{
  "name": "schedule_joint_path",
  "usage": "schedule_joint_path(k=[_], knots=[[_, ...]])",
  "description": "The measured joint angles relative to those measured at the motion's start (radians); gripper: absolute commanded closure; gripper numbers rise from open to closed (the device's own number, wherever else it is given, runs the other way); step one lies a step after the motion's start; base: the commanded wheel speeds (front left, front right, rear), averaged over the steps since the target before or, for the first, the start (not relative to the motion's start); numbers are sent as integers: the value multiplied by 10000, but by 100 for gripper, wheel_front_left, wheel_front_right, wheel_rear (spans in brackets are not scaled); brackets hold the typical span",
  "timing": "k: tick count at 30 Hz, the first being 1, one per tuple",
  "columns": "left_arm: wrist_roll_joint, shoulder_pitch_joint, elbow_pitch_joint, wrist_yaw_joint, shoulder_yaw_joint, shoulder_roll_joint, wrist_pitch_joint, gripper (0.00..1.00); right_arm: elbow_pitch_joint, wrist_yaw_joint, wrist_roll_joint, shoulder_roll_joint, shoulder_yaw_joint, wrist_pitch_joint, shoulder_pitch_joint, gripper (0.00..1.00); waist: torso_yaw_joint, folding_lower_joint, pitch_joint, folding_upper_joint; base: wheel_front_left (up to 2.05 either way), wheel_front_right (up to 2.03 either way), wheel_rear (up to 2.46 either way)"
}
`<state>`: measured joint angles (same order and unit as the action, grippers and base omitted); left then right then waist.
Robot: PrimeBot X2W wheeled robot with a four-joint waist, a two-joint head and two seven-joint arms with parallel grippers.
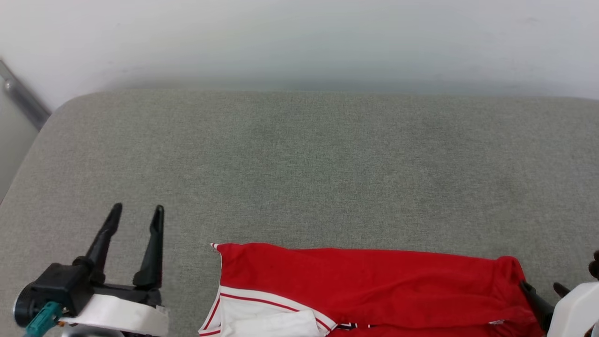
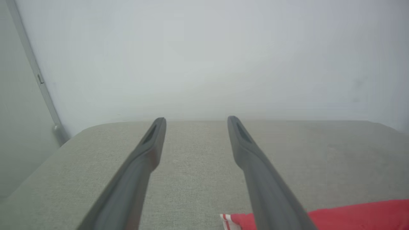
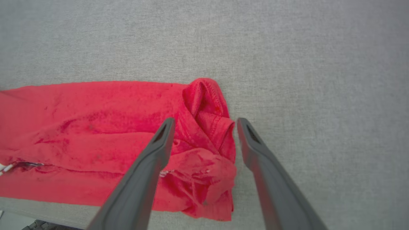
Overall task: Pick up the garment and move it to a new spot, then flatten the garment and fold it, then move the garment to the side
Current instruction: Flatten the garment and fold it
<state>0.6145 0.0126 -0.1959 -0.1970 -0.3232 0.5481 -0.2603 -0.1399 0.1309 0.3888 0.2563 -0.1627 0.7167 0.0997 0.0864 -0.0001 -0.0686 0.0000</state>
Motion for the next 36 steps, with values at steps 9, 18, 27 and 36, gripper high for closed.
schedule_joint_path(k=[9, 18, 27, 36], knots=[[-1710, 663, 173, 1601, 2485, -1720, -12, 0, 1430, 0, -387, -1068, -1051, -788, 121, 0, 176, 0, -399, 0, 0, 0, 0], [-2811, 704, 424, 2964, 3528, -2959, -13, 0, 2660, 0, -332, -1348, -1344, -1369, -115, 0, 370, 0, -873, 0, 0, 0, 0], [-3214, 430, 688, 3250, 3668, -3325, -13, 0, 3003, -102, 439, -1034, -522, -1360, -191, 0, 540, 0, -1089, 0, 0, 0, 0], [-3219, 434, 755, 3264, 3519, -3279, -13, 0, 3185, -12, 516, -851, 63, -2107, -352, 100, 440, 1, -913, 0, 0, 0, 0]])
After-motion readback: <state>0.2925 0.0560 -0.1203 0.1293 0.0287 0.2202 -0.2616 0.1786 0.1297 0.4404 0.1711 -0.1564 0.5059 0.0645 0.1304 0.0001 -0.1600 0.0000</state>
